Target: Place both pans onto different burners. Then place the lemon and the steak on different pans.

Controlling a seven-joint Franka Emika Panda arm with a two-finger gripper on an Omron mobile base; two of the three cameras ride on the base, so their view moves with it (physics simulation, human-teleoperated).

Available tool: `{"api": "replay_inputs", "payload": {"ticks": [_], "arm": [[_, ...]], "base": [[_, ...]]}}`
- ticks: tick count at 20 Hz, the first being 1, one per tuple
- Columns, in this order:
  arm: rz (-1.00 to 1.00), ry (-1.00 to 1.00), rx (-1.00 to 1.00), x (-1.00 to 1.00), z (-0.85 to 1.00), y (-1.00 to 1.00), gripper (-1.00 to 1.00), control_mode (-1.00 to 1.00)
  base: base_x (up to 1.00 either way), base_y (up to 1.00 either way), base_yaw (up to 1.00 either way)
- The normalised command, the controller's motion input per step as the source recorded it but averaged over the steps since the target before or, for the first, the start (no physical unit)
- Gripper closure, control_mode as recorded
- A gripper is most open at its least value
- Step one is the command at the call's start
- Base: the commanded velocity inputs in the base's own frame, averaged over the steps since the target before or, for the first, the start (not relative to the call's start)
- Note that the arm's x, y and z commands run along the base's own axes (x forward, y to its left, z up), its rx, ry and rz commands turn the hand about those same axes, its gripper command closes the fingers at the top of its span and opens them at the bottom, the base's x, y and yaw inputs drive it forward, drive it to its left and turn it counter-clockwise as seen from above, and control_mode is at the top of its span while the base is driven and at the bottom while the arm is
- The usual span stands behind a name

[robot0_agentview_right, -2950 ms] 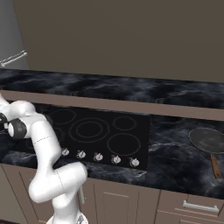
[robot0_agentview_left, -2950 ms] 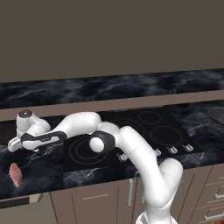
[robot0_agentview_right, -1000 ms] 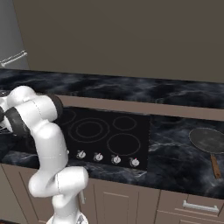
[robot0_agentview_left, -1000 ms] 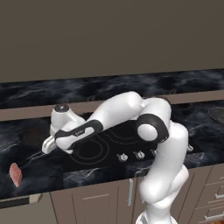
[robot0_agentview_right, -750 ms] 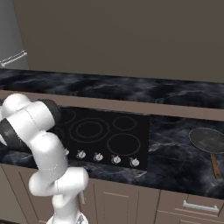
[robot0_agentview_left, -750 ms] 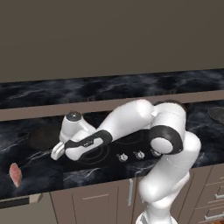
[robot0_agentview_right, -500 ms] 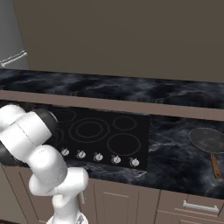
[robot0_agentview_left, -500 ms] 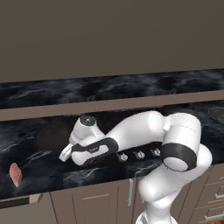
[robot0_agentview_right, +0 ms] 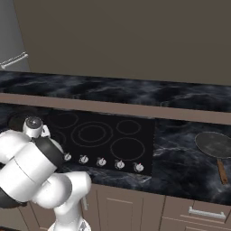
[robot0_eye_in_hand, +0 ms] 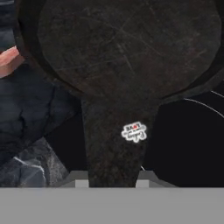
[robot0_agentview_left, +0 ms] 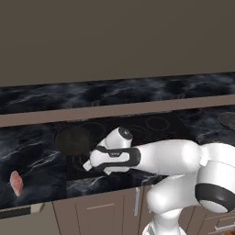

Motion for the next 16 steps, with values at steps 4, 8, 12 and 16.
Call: {"api": "replay_inputs", "payload": {"ticks": [4,8,12,16], "arm": [[0.00,0.00,0.00,-0.07,0.00,-0.44,1.00,-1.00],[0.00,0.01,-0.05,0.00,0.00,-0.18,1.00,-1.00],[0.00,0.02,-0.12,0.03,0.00,0.00,1.00,-1.00],[0.00,0.05,-0.09,0.16,0.00,0.00,1.00,-1.00]], "base": [[0.00,0.00,0.00],[0.00,0.00,0.00],[0.00,0.00,0.00],[0.00,0.00,0.00]]}}
